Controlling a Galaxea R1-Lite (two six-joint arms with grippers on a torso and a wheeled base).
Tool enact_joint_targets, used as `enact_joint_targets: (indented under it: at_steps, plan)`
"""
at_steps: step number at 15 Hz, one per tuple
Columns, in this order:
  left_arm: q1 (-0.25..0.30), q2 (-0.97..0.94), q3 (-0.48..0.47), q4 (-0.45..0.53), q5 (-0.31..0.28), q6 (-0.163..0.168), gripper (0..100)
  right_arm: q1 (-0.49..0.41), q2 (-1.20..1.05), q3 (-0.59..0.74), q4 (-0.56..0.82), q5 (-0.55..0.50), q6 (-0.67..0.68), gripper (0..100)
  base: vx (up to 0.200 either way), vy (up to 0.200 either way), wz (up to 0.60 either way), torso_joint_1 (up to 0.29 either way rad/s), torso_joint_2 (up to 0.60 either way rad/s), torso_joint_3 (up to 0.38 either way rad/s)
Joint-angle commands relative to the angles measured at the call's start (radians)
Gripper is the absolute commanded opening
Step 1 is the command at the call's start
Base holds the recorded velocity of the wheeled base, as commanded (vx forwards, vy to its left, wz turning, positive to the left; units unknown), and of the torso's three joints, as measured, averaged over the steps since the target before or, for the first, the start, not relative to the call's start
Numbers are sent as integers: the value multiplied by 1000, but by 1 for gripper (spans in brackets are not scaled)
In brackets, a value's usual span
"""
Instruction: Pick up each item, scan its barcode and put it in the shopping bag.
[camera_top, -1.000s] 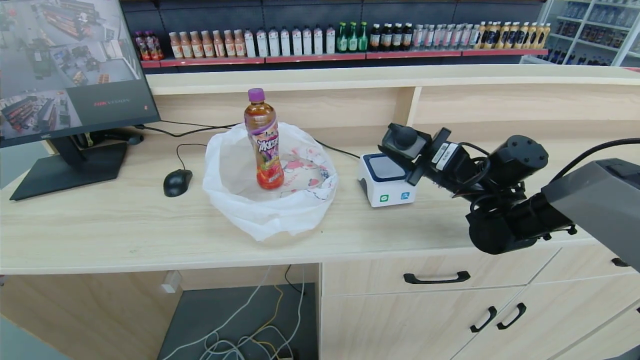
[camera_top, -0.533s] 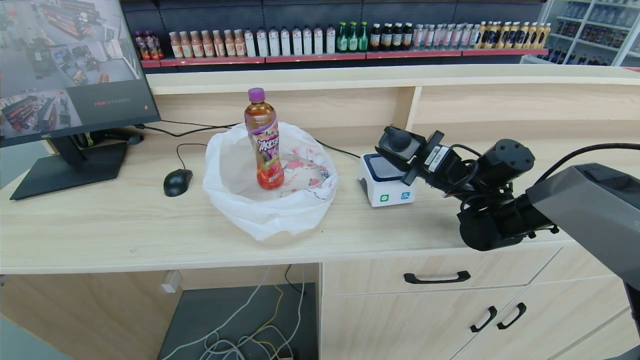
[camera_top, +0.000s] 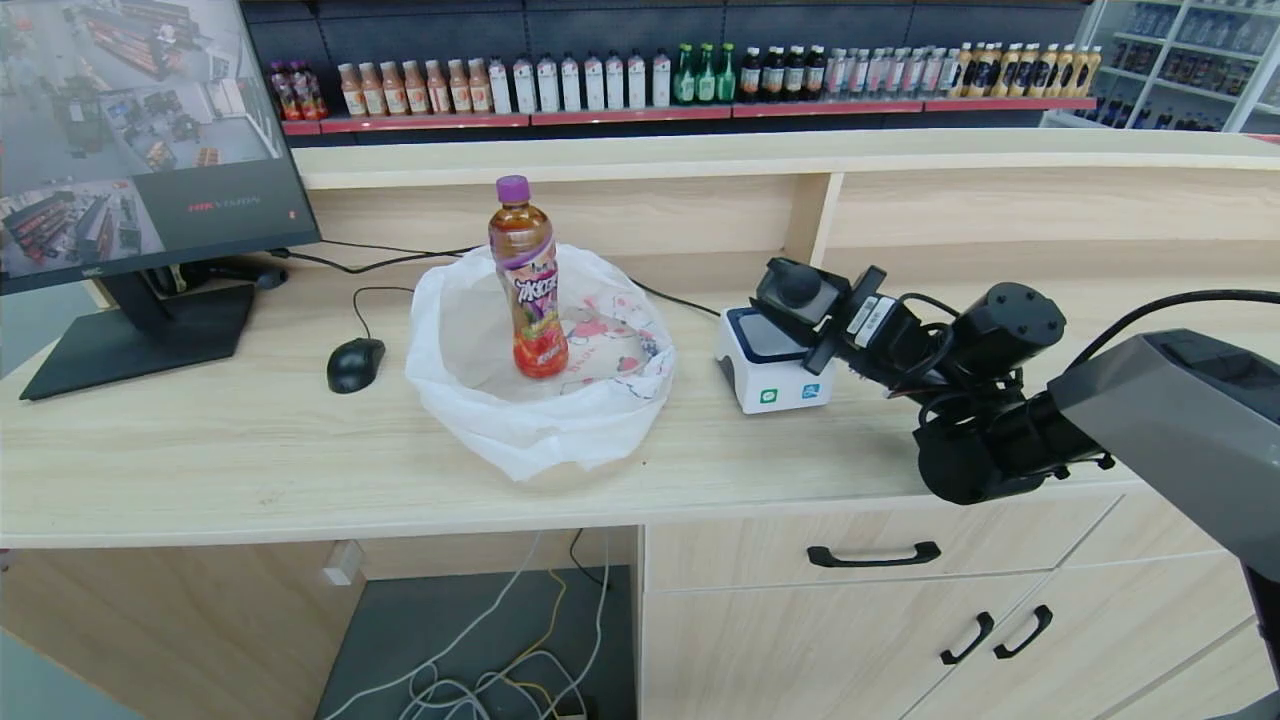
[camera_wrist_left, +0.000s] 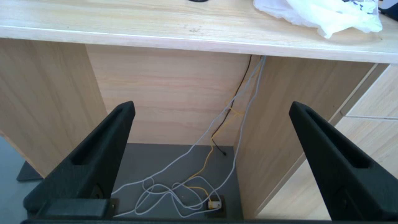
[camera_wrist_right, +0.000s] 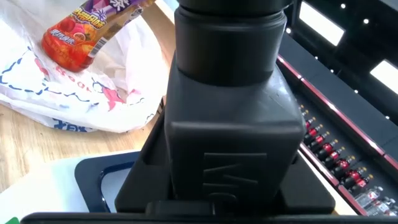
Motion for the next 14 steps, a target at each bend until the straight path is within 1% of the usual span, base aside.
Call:
enact_joint_targets:
  at_steps: [1, 14]
  plan:
    - [0, 0, 0, 0, 0, -1, 100, 2, -4, 2, -1, 0, -1, 0, 0, 0, 0, 0, 0, 0]
    - [0, 0, 0, 0, 0, -1, 100, 5, -9, 9, -1, -8, -4, 0, 0, 0, 0, 0, 0, 0]
